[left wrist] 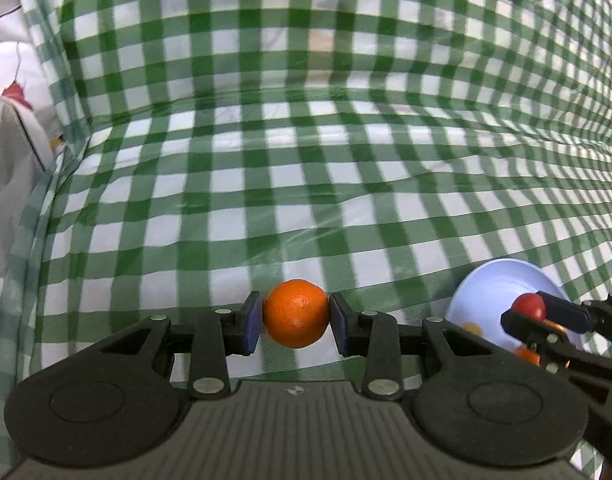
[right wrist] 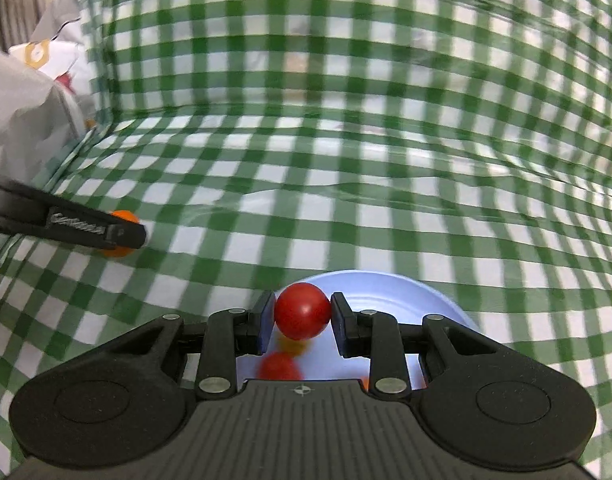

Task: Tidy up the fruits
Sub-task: 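Lower both fruits into the plate and open both grippers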

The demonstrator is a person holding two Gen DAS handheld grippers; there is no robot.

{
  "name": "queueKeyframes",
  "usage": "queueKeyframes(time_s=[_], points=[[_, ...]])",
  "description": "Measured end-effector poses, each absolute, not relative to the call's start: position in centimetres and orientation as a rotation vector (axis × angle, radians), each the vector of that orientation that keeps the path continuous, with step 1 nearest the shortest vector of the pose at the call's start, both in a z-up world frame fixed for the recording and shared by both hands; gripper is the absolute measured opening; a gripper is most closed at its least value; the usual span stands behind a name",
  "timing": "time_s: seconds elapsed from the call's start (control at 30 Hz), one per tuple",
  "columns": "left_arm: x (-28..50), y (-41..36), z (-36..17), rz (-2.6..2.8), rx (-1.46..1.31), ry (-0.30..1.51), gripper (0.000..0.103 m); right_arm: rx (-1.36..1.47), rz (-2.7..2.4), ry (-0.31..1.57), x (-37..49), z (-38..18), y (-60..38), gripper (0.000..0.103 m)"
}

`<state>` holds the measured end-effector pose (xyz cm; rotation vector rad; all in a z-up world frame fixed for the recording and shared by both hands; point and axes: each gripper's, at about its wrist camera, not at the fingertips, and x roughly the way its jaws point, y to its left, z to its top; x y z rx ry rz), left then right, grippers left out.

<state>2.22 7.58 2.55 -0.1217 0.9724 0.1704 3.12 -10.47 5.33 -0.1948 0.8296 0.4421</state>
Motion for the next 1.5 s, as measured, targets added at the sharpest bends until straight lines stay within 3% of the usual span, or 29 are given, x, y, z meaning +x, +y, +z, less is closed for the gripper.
queueKeyframes(time_s=[0.93, 1.0, 1.1, 1.37, 1.5], points=[[4.2, -2.8, 2.2, -0.14, -0.156, 0.875, 0.04, -0.177, 0.377, 0.883, 3.8, 4.6, -18.5, 0.032], [4.3, -3.1, 2.2, -0.168, -0.173, 0.863, 0.046, -0.17, 0.404, 0.903, 3.9, 4.4, -18.4, 0.032], [4.3, -3.1, 2.5, -0.176, -0.184, 0.841, 0.046, -0.166, 0.407, 0.906, 4.0, 4.3, -18.5, 0.041], [4.0, -3.1, 3.2, -0.147, -0.156, 0.835, 0.046, -0.146, 0.368, 0.9, 4.5, 4.8, -18.6, 0.045], [3.3, -2.5, 4.2, -0.11, -0.137, 0.811, 0.049, -0.132, 0.334, 0.877, 4.4, 5.4, -19.2, 0.062]])
